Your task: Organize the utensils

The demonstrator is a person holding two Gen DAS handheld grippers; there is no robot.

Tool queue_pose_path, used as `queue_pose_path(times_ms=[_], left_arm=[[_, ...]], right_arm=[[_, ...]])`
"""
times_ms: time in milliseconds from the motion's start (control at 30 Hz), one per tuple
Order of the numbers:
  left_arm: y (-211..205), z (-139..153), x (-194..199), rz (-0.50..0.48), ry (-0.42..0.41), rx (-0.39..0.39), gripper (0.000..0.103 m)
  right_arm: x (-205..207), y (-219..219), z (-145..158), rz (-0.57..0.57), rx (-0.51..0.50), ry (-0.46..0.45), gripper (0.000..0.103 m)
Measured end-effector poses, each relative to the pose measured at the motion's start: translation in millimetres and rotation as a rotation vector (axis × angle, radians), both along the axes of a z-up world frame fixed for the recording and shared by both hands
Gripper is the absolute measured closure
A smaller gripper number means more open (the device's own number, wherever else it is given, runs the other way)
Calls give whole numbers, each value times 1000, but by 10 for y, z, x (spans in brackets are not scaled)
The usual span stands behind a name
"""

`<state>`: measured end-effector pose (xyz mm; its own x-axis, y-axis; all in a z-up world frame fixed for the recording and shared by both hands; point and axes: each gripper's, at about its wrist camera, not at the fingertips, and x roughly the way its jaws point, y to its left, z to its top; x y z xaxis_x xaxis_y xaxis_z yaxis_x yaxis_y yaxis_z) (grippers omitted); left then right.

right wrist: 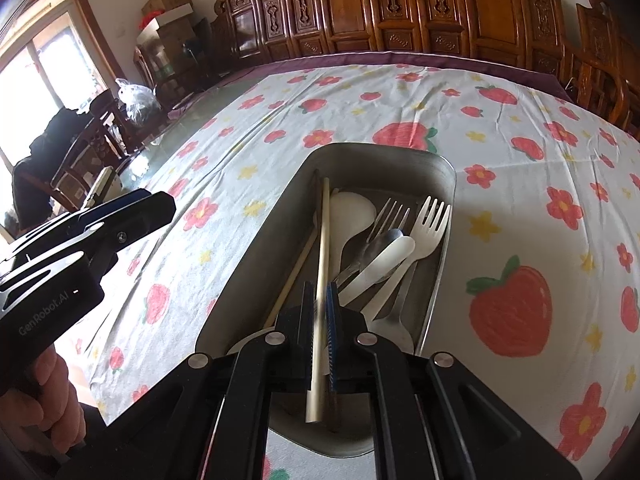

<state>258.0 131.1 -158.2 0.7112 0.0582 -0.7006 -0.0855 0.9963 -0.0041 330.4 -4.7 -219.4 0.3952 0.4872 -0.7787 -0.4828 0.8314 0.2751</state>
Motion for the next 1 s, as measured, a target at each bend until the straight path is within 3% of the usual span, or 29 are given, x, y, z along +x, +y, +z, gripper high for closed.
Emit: queue_pose_path(times_ms=[433, 633, 833, 1000], left_arm=[[-76, -20, -21, -18, -6, 8, 76], [-209, 11, -95, -45, -26, 33, 69], [-356, 67, -229, -73, -40, 44, 60], [-495, 183, -340, -99, -60, 55, 42]], right_arm=[[-153, -275, 134, 4, -28, -87, 95], [-304, -533, 288, -18, -30, -136, 95], [-490, -801, 447, -46, -25, -175, 95], [-671, -1049, 585, -72, -32, -210, 95]])
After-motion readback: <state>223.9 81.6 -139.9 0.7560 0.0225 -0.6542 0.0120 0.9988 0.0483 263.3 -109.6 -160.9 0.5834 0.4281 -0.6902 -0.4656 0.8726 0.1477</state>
